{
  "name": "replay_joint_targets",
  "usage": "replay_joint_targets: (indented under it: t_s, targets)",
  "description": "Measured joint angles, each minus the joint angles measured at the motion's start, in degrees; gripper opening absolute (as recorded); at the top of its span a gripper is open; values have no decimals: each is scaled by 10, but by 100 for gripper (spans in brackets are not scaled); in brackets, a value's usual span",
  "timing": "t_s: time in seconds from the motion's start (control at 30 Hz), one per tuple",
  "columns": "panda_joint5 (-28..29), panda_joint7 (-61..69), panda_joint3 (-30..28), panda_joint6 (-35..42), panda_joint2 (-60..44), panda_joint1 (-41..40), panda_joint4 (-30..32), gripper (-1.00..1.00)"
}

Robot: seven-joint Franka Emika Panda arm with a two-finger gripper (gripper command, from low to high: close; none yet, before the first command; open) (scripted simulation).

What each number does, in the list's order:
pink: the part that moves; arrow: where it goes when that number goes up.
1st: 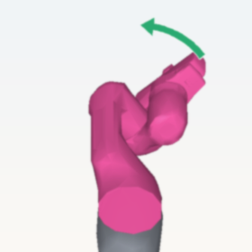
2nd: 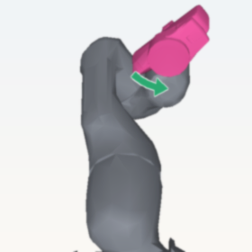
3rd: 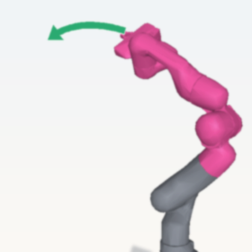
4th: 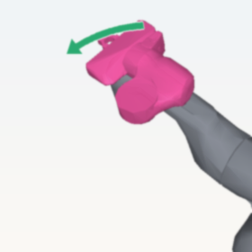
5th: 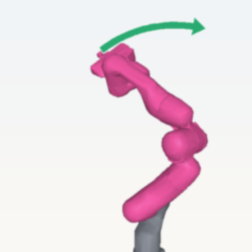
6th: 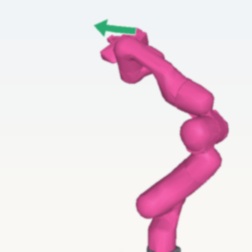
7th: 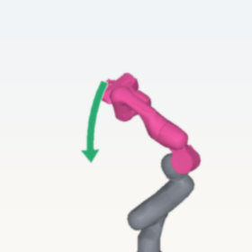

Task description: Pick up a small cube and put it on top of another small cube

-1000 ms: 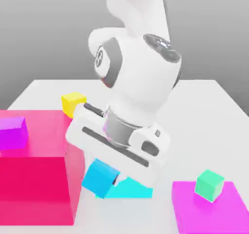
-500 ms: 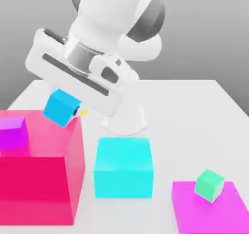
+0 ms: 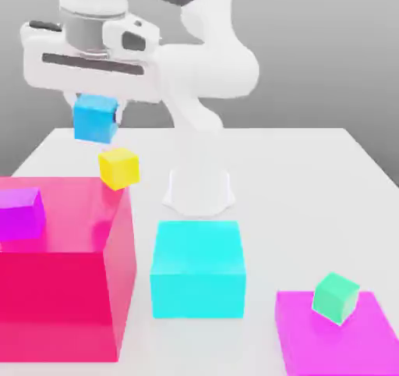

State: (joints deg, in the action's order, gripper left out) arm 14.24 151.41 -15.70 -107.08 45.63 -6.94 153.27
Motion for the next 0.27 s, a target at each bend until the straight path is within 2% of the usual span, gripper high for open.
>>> replay_joint_targets:
  t_s: [0.13,0.17,0.27]
  targets:
    - [5,15,-26,-71,0,4,59,-100]
    - [10,15,-31,-91,-4,3,73,100]
    - [10,15,-31,-91,-4,3,73,100]
